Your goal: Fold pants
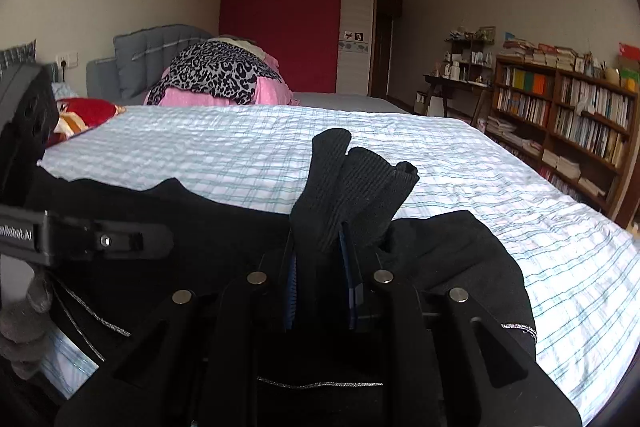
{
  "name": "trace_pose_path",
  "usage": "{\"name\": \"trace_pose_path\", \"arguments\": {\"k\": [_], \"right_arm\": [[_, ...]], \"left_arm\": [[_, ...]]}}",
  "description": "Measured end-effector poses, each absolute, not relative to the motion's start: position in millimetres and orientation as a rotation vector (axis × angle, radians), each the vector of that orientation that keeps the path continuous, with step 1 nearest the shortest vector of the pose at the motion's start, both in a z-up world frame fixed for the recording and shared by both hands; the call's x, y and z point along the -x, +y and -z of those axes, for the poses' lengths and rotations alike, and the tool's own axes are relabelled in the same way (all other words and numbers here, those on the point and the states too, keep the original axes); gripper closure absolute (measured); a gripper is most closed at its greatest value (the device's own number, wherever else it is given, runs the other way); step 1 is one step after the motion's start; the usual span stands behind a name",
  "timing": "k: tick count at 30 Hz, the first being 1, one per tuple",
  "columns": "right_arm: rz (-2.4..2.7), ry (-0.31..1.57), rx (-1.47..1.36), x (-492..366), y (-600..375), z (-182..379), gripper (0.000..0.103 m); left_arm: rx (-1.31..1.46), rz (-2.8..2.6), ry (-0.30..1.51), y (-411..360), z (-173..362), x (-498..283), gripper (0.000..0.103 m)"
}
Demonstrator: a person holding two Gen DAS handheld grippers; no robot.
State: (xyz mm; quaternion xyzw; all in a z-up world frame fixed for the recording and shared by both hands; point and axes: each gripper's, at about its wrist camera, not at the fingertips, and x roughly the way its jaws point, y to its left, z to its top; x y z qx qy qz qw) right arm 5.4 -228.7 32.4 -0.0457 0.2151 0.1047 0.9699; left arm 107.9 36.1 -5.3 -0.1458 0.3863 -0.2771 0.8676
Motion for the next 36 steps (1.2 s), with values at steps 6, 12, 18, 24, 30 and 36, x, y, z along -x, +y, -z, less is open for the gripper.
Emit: {"name": "trace_pose_path", "arguments": {"k": [6, 12, 18, 24, 30, 36], "right_arm": [[-0.227, 0.439, 0.164, 4, -206, -12, 0.085], [-0.297, 0.400, 0.118, 17, -206, -20, 0.085], [-0.385, 0.410, 0.106, 22, -191, -13, 0.082], [-0.500, 0.474, 0.093, 21, -186, -2, 0.056], [-0.606, 0.485, 0.082, 29, -187, -6, 0.048], [-0.674, 0.539, -0.006, 23, -205, -6, 0.048]], "left_arm": [[0.332, 0.549, 0.811, 45, 8, -111, 0.025], [0.336, 0.537, 0.808, 46, 7, -113, 0.025], [0.365, 0.518, 0.804, 51, 7, -113, 0.025], [0.406, 0.481, 0.802, 68, 9, -112, 0.025], [0.438, 0.523, 0.815, 66, 9, -110, 0.020], [0.481, 0.591, 0.870, 57, 15, -116, 0.015]]}}
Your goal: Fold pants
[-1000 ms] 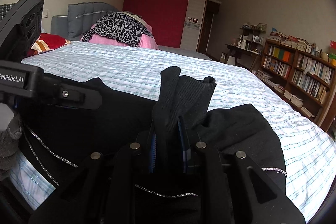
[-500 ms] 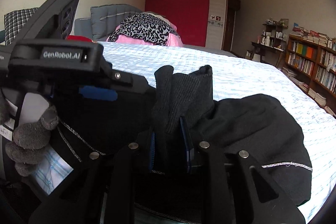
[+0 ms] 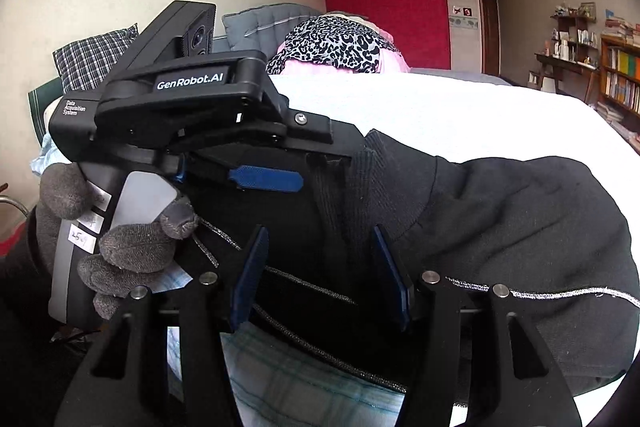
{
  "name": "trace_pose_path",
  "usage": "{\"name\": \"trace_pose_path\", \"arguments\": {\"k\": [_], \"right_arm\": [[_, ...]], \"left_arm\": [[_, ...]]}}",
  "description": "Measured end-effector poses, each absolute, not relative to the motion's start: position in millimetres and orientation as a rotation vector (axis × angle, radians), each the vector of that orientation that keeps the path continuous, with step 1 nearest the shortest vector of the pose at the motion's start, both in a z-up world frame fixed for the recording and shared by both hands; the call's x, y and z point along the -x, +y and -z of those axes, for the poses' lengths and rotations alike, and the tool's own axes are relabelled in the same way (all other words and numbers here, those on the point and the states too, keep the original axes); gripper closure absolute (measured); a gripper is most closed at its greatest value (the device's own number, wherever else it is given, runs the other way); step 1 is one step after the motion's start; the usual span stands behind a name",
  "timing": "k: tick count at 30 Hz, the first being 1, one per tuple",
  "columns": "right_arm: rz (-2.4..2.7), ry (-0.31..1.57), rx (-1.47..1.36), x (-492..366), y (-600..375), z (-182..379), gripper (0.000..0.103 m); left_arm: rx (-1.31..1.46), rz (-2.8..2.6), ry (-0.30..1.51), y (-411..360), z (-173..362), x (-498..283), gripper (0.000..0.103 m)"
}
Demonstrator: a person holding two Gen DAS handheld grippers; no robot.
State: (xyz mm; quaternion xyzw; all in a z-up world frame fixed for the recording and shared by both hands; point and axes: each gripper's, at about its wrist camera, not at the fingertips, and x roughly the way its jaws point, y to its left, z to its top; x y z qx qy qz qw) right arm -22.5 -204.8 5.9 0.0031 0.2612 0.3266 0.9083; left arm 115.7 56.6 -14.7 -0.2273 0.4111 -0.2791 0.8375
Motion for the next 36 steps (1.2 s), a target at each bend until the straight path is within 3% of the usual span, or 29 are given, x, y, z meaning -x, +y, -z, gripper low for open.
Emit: {"name": "trace_pose_path", "arguments": {"k": [13, 15, 16, 18, 28, 33, 36], "right_arm": [[-0.686, 0.540, -0.035, 22, -209, 0, 0.048], [-0.681, 0.537, -0.040, 24, -211, -1, 0.048], [-0.673, 0.533, -0.038, 27, -213, -1, 0.048], [-0.657, 0.527, -0.042, 34, -220, -1, 0.048], [-0.440, 0.478, -0.107, 52, -287, -12, 0.048], [-0.348, 0.542, -0.112, 45, -313, 3, 0.048], [-0.329, 0.588, -0.092, 39, -330, 11, 0.048]], "left_arm": [[0.458, 0.694, 0.942, 14, 10, -119, 0.016], [0.448, 0.667, 0.973, 9, 16, -125, 0.053], [0.433, 0.627, 0.983, 9, 18, -128, 0.078], [0.450, 0.623, 0.972, 15, 19, -129, 0.087], [0.441, 0.553, 0.758, 68, -28, -101, 0.088], [0.468, 0.511, 0.838, 87, -4, -103, 0.086], [0.493, 0.461, 0.916, 93, 20, -107, 0.078]]}}
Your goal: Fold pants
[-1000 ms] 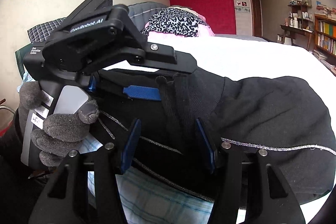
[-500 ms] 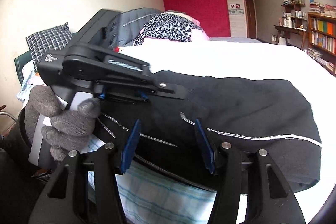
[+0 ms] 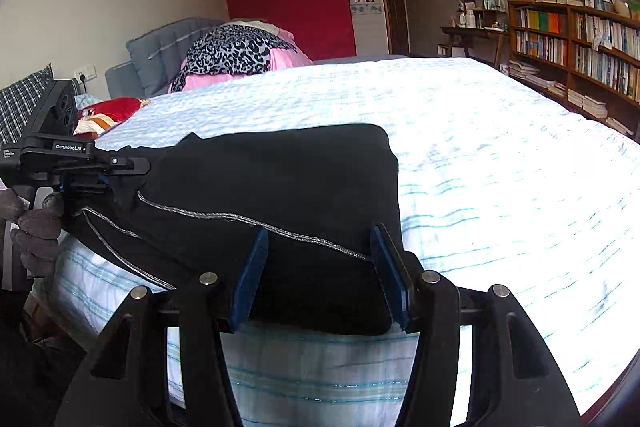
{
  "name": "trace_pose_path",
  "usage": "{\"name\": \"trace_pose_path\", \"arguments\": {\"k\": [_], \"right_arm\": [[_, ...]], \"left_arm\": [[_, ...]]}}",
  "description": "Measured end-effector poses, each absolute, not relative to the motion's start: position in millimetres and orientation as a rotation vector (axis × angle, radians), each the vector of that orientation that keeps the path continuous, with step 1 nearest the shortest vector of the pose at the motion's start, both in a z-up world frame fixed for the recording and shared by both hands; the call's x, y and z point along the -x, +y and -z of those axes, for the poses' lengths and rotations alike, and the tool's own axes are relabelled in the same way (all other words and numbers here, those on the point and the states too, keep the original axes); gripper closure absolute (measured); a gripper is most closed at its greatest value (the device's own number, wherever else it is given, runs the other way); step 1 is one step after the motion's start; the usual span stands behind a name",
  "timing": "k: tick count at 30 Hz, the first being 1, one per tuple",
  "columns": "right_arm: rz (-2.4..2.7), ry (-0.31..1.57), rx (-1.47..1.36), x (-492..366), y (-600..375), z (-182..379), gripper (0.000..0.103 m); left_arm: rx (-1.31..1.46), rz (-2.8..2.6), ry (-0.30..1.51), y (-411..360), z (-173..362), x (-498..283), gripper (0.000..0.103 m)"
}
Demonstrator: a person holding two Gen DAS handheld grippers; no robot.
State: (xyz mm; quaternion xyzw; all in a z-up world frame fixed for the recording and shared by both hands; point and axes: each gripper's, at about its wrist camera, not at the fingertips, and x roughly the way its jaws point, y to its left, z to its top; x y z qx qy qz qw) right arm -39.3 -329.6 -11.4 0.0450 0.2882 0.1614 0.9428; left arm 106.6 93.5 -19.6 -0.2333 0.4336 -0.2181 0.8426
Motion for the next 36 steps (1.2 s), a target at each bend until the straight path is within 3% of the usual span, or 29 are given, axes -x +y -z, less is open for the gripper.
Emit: {"name": "trace_pose_path", "arguments": {"k": [1, 3, 5, 8, 11, 16, 25, 36], "right_arm": [[-0.331, 0.591, -0.083, 40, -331, 13, 0.048], [-0.337, 0.593, -0.063, 43, -336, 15, 0.048], [-0.350, 0.599, -0.076, 41, -344, 12, 0.048], [-0.387, 0.580, -0.187, 36, -354, 0, 0.048], [-0.379, 0.533, -0.283, 27, -364, -22, 0.048], [-0.311, 0.554, -0.288, -14, -348, -43, 0.048], [-0.269, 0.813, -0.294, -74, -331, 2, 0.048], [-0.245, 0.760, -0.184, -60, -316, 15, 0.048]], "left_arm": [[0.499, 0.443, 0.914, 97, 21, -106, 0.067], [0.494, 0.422, 0.887, 105, 15, -102, 0.062], [0.445, 0.380, 0.818, 111, 0, -95, 0.047], [0.359, 0.351, 0.701, 112, -26, -80, 0.042], [0.318, 0.390, 0.636, 100, -41, -73, 0.041], [0.278, 0.478, 0.682, 55, -34, -84, 0.041], [0.232, 0.464, 0.776, 36, 12, -99, 0.041], [0.269, 0.465, 0.748, 52, 20, -97, 0.041]]}}
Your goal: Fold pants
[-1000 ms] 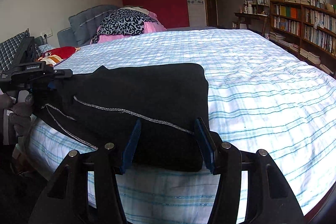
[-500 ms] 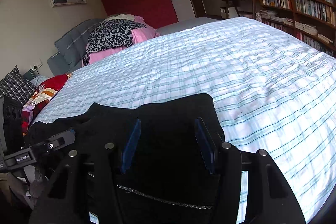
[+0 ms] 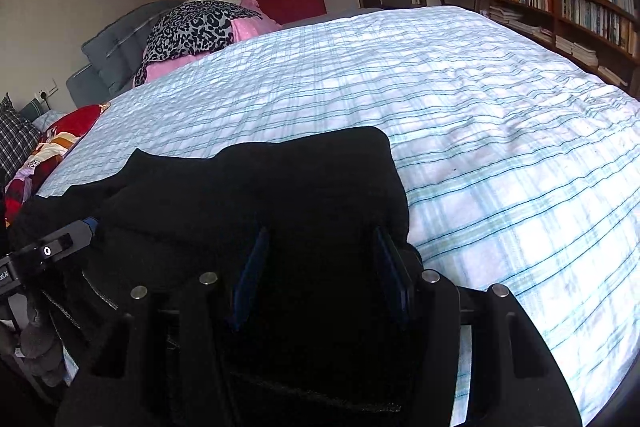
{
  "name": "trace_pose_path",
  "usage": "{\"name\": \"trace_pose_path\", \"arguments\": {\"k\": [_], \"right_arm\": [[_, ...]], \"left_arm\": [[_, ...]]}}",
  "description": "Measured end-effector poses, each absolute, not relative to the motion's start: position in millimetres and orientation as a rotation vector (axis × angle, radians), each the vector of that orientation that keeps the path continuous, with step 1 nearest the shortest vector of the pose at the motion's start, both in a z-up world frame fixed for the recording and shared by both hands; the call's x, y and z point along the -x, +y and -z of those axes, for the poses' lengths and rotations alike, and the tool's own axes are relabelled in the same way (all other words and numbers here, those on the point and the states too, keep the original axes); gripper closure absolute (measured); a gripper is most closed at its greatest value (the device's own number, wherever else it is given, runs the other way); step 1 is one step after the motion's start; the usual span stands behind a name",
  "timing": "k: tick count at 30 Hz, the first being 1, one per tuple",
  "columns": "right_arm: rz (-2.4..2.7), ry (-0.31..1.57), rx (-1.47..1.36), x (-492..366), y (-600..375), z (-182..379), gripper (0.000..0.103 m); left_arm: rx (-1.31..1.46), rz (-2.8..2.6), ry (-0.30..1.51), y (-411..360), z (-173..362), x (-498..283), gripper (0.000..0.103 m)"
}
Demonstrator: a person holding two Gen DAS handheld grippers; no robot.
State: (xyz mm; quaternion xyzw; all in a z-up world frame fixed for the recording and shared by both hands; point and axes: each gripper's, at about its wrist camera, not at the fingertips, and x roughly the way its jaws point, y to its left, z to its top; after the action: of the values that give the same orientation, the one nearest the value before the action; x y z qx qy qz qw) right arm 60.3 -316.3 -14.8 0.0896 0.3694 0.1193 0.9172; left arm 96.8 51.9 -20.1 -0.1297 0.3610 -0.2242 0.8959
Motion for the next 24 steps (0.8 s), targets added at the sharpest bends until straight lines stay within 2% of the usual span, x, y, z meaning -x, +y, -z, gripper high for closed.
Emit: {"name": "trace_pose_path", "arguments": {"k": [3, 5, 9, 15, 24], "right_arm": [[-0.203, 0.732, -0.138, -52, -308, 8, 0.046], [-0.199, 0.686, -0.125, -42, -300, -1, 0.039], [-0.211, 0.611, -0.114, -29, -284, -18, 0.039], [-0.309, 0.613, -0.096, -24, -251, -25, 0.039], [-0.425, 0.636, -0.035, -15, -197, -22, 0.038]], "left_arm": [[0.279, 0.427, 0.726, 62, 10, -84, 0.035], [0.280, 0.385, 0.696, 72, 3, -72, 0.029], [0.312, 0.319, 0.646, 102, -8, -51, 0.028], [0.328, 0.118, 0.569, 161, -24, -13, 0.028], [0.515, -0.059, 0.622, 250, -4, 37, 0.028]]}}
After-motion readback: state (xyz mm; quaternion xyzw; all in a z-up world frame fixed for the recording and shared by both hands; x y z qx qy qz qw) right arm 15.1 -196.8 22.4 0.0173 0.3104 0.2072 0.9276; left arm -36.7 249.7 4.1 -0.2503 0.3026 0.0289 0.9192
